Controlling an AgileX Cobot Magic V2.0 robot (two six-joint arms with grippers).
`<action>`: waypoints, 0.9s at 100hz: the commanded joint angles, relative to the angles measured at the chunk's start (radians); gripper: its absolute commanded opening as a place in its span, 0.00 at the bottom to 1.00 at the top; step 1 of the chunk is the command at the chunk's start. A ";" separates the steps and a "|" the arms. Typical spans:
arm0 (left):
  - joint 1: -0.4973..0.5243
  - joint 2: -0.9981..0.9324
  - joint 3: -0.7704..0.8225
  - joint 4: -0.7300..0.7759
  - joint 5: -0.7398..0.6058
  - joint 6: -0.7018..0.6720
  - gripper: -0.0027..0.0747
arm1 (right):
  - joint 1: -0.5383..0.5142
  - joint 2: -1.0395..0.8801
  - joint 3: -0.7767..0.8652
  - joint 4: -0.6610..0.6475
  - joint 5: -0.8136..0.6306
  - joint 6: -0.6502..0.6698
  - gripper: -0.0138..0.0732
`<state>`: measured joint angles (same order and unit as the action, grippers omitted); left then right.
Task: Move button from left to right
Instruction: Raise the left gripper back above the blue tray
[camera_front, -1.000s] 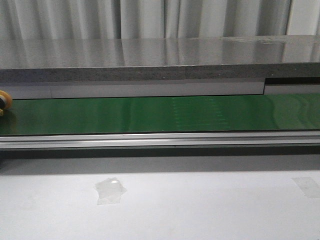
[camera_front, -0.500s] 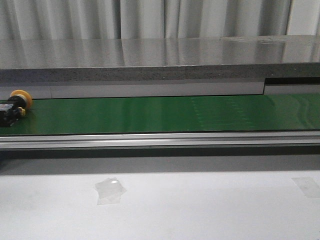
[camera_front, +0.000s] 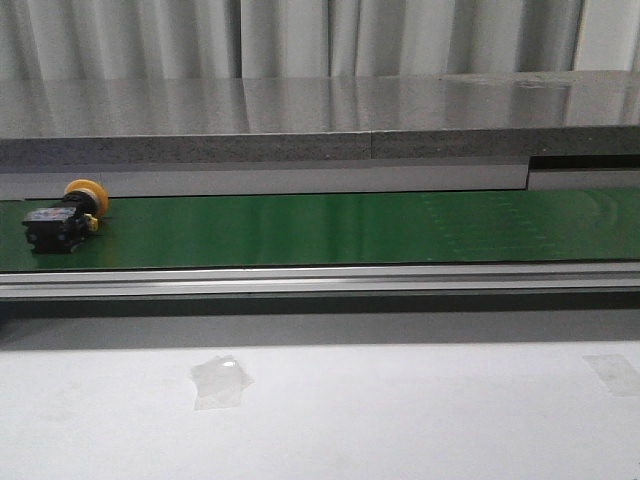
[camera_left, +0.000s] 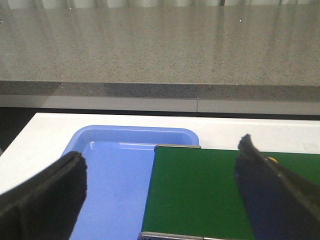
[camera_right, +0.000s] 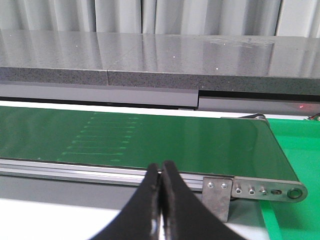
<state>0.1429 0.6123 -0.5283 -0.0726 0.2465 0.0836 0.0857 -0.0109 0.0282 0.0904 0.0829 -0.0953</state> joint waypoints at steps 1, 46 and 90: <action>-0.006 -0.075 0.026 -0.013 -0.116 0.000 0.79 | 0.000 0.006 -0.016 -0.009 -0.083 -0.003 0.08; -0.006 -0.216 0.111 -0.013 -0.156 0.000 0.73 | 0.000 0.006 -0.016 -0.009 -0.083 -0.003 0.08; -0.006 -0.216 0.111 -0.013 -0.156 0.000 0.06 | 0.000 0.006 -0.016 -0.009 -0.083 -0.003 0.08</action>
<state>0.1429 0.3916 -0.3896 -0.0742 0.1772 0.0836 0.0857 -0.0109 0.0282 0.0904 0.0829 -0.0953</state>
